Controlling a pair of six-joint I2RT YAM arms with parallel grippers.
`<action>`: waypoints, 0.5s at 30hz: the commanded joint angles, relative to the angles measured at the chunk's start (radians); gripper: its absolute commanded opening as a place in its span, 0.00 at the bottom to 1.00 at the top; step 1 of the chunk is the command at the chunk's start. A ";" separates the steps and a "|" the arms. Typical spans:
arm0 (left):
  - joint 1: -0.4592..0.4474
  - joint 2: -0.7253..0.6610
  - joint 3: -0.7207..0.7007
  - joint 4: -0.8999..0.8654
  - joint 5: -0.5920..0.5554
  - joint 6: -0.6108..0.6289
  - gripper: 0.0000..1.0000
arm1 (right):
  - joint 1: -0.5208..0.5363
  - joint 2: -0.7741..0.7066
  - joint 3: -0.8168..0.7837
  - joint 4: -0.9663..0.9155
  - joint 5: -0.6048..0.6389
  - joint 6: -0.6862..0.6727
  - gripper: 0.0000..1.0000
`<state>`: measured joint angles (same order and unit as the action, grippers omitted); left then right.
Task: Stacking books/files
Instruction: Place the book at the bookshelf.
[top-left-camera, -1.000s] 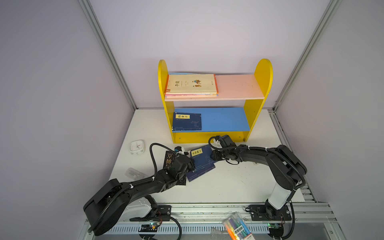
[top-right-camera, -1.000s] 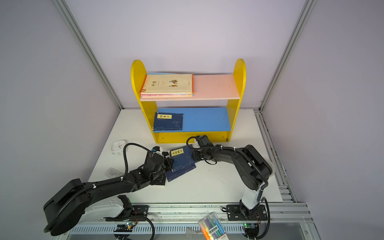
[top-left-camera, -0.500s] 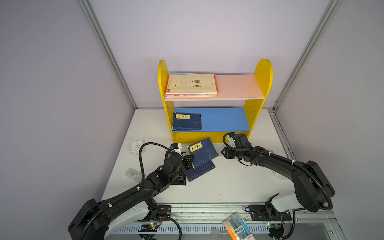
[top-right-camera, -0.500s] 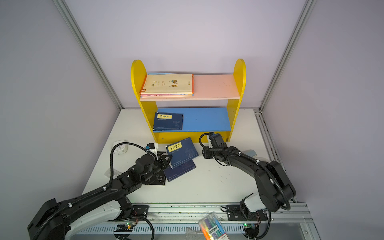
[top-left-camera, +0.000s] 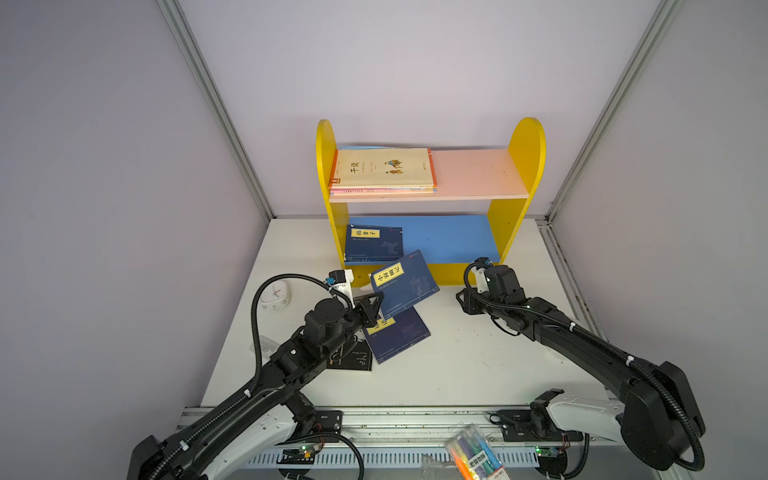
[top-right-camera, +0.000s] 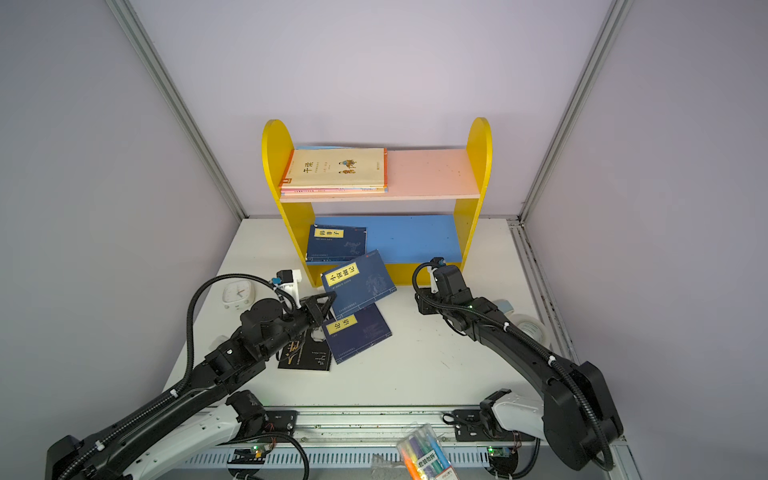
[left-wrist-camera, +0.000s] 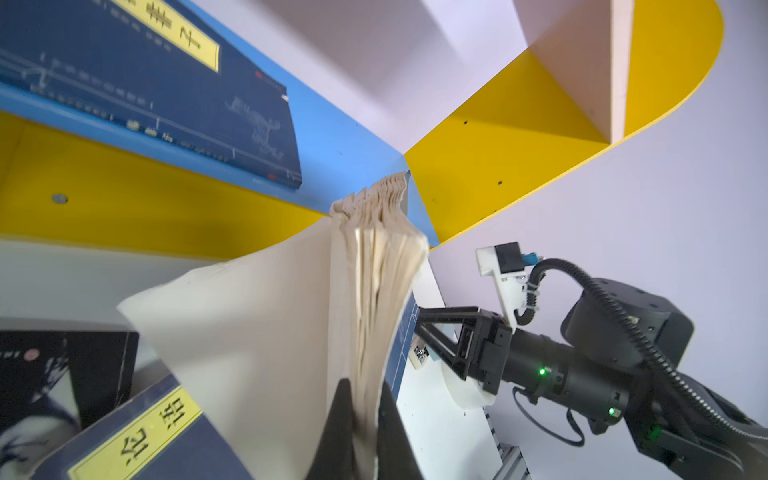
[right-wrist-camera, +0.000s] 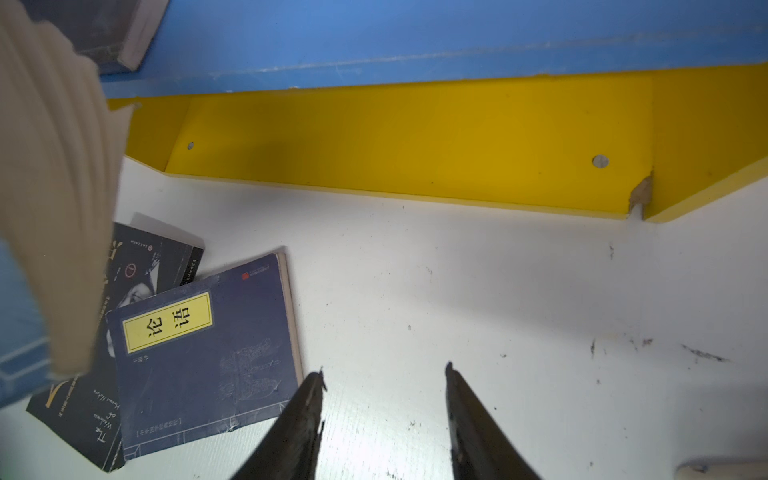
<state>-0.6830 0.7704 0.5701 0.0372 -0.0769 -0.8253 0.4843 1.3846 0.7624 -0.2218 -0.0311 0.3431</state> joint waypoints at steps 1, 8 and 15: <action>0.018 0.026 0.059 0.026 0.022 0.072 0.00 | 0.000 -0.010 0.000 0.016 0.001 -0.006 0.50; 0.069 0.152 0.162 0.067 0.032 0.145 0.00 | 0.000 -0.022 0.006 0.015 -0.006 0.000 0.50; 0.123 0.297 0.209 0.198 0.061 0.183 0.00 | 0.000 -0.025 0.014 0.013 -0.004 -0.009 0.50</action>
<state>-0.5713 1.0367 0.7616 0.1066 -0.0399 -0.6765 0.4843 1.3602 0.7658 -0.2222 -0.0387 0.3435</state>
